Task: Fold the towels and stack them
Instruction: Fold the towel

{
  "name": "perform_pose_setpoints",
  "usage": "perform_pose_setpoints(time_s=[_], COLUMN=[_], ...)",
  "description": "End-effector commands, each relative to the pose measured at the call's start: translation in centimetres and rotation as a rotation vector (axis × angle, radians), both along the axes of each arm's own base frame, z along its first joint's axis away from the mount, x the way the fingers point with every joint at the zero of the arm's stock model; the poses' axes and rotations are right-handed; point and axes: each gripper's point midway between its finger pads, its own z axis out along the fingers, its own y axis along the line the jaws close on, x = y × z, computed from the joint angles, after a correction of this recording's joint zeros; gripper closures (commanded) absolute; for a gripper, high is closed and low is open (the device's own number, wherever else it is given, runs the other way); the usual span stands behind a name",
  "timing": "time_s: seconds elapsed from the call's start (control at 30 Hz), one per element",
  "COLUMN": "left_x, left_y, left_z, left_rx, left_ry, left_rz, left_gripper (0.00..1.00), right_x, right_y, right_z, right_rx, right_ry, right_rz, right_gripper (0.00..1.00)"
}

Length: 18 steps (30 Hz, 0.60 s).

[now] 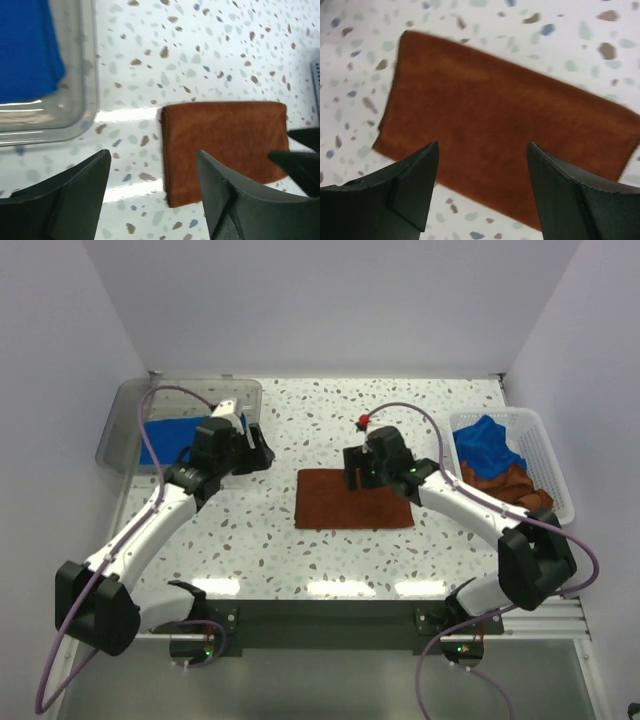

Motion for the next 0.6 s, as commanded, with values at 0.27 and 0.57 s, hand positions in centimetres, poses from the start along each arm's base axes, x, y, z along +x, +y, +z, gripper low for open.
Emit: perform_pose_setpoints(time_s=[0.27,0.57], left_x=[-3.0,-4.9], left_y=[9.2,10.1], left_z=[0.8,-1.1], left_rx=[0.259,0.273], left_ry=[-0.040,-0.084], left_rz=[0.182,0.186], left_gripper=[0.00,0.00], right_x=[-6.0,-8.6], right_y=[12.7,9.7], right_z=[-3.7,-8.5], right_rx=[-0.189,-0.335], right_ry=[0.071,0.139], right_rz=[0.299,0.352], right_gripper=[0.37,0.46])
